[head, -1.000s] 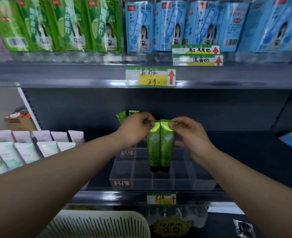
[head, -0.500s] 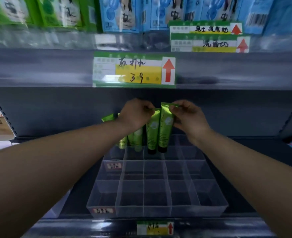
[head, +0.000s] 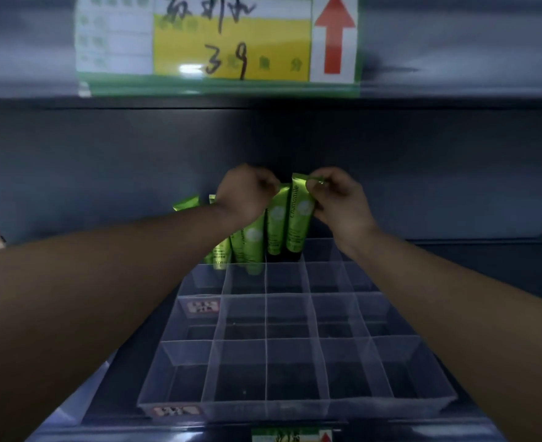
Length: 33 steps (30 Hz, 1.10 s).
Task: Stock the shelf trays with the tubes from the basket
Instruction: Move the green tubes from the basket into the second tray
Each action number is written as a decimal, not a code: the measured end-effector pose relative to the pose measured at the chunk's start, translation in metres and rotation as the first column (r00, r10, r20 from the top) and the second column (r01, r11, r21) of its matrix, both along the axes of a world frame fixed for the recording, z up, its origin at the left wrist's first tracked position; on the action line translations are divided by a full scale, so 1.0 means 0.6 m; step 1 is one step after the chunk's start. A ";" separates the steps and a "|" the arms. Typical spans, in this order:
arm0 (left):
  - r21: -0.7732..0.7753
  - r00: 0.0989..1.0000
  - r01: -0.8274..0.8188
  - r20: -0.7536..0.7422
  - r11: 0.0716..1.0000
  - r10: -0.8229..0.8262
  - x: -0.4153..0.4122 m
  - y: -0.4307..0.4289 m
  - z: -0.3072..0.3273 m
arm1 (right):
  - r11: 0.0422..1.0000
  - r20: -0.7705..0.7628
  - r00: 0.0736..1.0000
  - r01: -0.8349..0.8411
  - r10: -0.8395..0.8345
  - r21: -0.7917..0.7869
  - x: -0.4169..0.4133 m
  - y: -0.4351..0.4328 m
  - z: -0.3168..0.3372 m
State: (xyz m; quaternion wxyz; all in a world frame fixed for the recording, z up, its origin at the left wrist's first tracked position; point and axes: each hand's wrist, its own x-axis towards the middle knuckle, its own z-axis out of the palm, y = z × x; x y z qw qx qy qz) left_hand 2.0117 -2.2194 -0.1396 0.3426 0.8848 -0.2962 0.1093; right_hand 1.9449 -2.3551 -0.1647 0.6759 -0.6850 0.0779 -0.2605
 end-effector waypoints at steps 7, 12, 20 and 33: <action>0.036 0.999 -0.013 -0.049 0.999 0.015 -0.002 -0.004 -0.033 | 0.998 -0.035 0.999 -0.008 0.006 -0.058 0.005 0.005 -0.037; 0.052 0.999 -0.022 -0.031 0.998 0.024 -0.004 -0.006 -0.043 | 0.996 -0.048 0.998 0.023 -0.027 -0.080 0.010 0.011 -0.054; 0.093 1.000 -0.015 -0.008 0.996 0.016 -0.010 -0.003 -0.046 | 0.981 -0.055 0.997 0.046 -0.057 -0.188 0.005 0.014 -0.052; 0.497 0.972 -0.070 0.231 0.865 -0.054 -0.058 0.037 -0.028 | 0.741 -0.225 0.945 0.025 -0.235 -0.671 -0.047 0.034 -0.010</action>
